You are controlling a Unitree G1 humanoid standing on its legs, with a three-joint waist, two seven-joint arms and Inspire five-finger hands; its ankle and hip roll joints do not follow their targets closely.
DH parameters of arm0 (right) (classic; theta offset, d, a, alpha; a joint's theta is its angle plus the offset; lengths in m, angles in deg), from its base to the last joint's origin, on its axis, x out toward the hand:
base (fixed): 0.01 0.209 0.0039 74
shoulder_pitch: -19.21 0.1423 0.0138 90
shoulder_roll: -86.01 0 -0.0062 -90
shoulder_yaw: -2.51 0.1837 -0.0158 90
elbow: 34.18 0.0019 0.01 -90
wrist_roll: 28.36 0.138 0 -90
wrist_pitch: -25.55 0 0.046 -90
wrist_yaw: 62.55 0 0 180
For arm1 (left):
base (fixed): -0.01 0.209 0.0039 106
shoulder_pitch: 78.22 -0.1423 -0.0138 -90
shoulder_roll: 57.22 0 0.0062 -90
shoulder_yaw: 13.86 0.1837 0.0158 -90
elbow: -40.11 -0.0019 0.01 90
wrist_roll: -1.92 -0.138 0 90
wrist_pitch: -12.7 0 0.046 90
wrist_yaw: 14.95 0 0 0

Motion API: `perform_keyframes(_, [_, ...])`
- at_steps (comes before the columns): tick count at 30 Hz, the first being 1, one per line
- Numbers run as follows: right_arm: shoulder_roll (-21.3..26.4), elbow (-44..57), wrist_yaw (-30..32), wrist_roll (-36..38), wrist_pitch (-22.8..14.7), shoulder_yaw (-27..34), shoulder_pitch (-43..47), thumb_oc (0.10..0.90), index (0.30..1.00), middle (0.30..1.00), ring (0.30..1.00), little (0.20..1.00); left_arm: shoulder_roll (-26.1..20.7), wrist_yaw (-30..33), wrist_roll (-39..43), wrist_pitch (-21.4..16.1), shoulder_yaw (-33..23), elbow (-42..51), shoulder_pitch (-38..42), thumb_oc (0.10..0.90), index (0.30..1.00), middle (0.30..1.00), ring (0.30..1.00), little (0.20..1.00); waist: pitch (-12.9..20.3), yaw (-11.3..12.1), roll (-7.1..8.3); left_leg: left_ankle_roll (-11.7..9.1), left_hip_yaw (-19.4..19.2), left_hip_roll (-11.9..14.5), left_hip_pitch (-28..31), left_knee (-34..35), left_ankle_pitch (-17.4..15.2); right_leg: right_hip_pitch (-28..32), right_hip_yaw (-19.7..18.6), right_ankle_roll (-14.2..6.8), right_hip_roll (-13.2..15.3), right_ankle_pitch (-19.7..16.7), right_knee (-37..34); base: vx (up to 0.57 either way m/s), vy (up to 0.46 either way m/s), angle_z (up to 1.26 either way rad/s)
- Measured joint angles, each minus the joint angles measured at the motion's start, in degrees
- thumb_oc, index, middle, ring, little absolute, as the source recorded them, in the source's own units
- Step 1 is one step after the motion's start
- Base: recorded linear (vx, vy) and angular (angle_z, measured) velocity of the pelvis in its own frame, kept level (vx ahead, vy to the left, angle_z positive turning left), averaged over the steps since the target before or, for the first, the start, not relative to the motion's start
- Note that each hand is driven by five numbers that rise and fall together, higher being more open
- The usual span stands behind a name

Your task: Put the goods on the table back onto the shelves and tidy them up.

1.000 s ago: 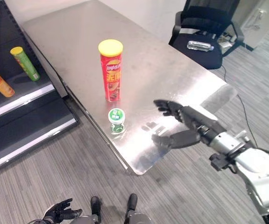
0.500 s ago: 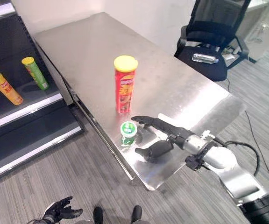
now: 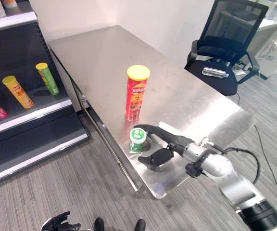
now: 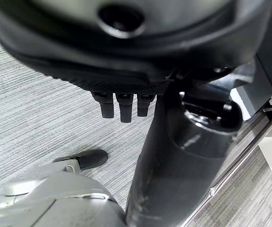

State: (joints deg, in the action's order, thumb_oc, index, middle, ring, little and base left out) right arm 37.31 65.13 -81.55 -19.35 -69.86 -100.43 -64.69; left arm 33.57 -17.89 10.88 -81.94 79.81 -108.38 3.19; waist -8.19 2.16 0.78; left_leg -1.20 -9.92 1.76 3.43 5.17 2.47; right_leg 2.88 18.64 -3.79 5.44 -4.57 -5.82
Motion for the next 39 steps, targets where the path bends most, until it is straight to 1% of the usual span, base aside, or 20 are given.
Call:
perform_keyframes(4, [0.0, 0.0, 1.6, -2.2, -0.5, 0.2, -0.2, 0.8, 0.9, 0.9, 0.9, 0.9, 0.0, 0.2, 0.0, 0.0, 0.1, 0.2, 0.1, 0.8, 0.9, 0.9, 0.9, 0.9, -0.1, -0.1, -0.23, 0.0, 0.1, 0.0, -0.4, 0.0, 0.0, -0.3, 0.0, 0.0, 0.0, 0.0, 0.0, -0.02, 0.0, 0.01])
perform_keyframes(7, [0.0, 0.0, 2.2, -3.5, -1.2, 1.3, -0.2, 0.8, 0.9, 0.9, 0.9, 0.9, 0.2, 0.4, 0.2, 0.1, 0.3, 0.7, 0.1, 0.8, 0.9, 0.9, 0.9, 0.9, -0.6, -0.2, -1.14, 0.0, 0.2, 0.0, -0.7, 0.0, 0.1, -0.6, 0.1, 0.0, 0.0, 0.0, 0.0, -0.02, 0.002, 0.01])
perform_keyframes(16, [0.1, 0.0, 4.4, -4.0, -1.3, 2.2, -0.2, 0.8, 0.9, 0.9, 0.9, 0.9, 1.4, 1.5, 2.0, 1.0, 0.8, 0.7, 0.3, 0.8, 0.9, 0.9, 0.9, 0.9, -1.5, -2.5, -2.56, 0.0, 0.0, 0.0, -0.8, 0.0, 0.1, -0.8, -0.1, 0.0, 0.0, 0.0, 0.0, 0.0, 0.0, -0.01])
perform_keyframes(18, [0.1, 0.0, 4.4, -4.0, -1.3, 2.2, -0.1, 0.8, 0.9, 0.9, 0.9, 0.9, 1.7, 1.9, 2.2, 1.1, 0.8, 0.7, 0.5, 0.8, 0.9, 0.9, 0.9, 0.9, -1.6, -3.1, -2.59, 0.0, -0.4, 0.1, -0.6, 0.0, 0.1, -0.8, -0.3, 0.0, -0.1, 0.0, 0.0, 0.01, -0.034, -0.07])
perform_keyframes(22, [0.1, 0.1, 4.3, -4.0, -1.2, 2.2, -0.1, 0.8, 0.9, 0.9, 0.9, 0.9, 2.7, 2.6, 2.2, 1.2, 0.9, 1.0, 0.7, 0.8, 0.9, 0.9, 0.9, 0.9, -1.7, -3.0, -2.44, 0.0, -0.7, 0.3, -0.3, 0.0, 0.1, -0.6, -0.6, -0.1, -0.3, 0.0, 0.0, 0.0, -0.008, -0.05])
perform_keyframes(28, [0.1, 0.1, 4.2, -4.0, -1.2, 1.5, 0.2, 0.8, 0.9, 0.9, 0.9, 0.9, 2.6, 2.6, 2.2, 1.2, 0.8, 1.2, 0.7, 0.8, 0.9, 0.9, 0.9, 0.9, -2.2, -2.9, -1.64, 0.0, -0.8, 0.3, 0.0, 0.0, 0.1, -0.3, -0.7, -0.1, -0.3, 0.0, 0.0, 0.0, 0.0, 0.0])
perform_keyframes(32, [0.1, 0.0, 4.2, -4.0, -1.2, -0.3, 1.6, 0.8, 0.9, 0.9, 0.9, 0.9, 2.6, 2.6, 2.2, 1.2, 0.7, 1.1, 0.9, 0.8, 0.9, 0.9, 0.9, 0.9, -2.5, -2.7, -1.18, 0.0, -0.5, 0.3, 0.1, 0.0, 0.1, -0.1, -0.3, -0.1, -0.2, 0.0, 0.0, 0.01, 0.004, 0.03])
perform_keyframes(35, [0.0, 0.0, 4.3, -4.0, -1.2, -0.3, 1.7, 0.8, 0.9, 0.9, 0.9, 0.9, 2.6, 2.6, 2.2, 1.1, 0.6, 0.7, 1.0, 0.8, 0.9, 0.9, 0.9, 0.9, -2.5, -2.1, -1.14, 0.0, -0.3, 0.3, 0.1, 0.0, 0.1, 0.0, -0.2, -0.1, -0.2, 0.0, 0.0, 0.0, 0.003, 0.01])
perform_keyframes(37, [-0.5, -0.1, 4.3, -4.1, -1.2, -0.4, 1.7, 0.8, 0.9, 0.9, 0.9, 0.9, 2.6, 2.6, 2.1, 1.1, 0.6, 0.3, 1.7, 0.8, 0.9, 0.9, 0.9, 0.9, -2.5, -1.2, -1.11, 0.0, -0.2, 0.3, 0.2, 0.0, 0.1, 0.2, -0.1, -0.1, -0.3, 0.0, 0.0, 0.0, 0.003, 0.02])
perform_keyframes(39, [-0.9, -0.1, 4.4, -4.3, -1.2, -0.9, 2.0, 0.8, 0.9, 0.9, 0.9, 0.9, 2.6, 2.6, 2.1, 1.1, 0.6, 0.1, 2.0, 0.8, 0.9, 0.9, 0.9, 0.9, -2.5, -1.0, -1.02, 0.0, 0.0, 0.3, 0.3, 0.0, 0.1, 0.3, 0.0, -0.1, -0.2, 0.0, 0.0, 0.01, 0.01, 0.03])
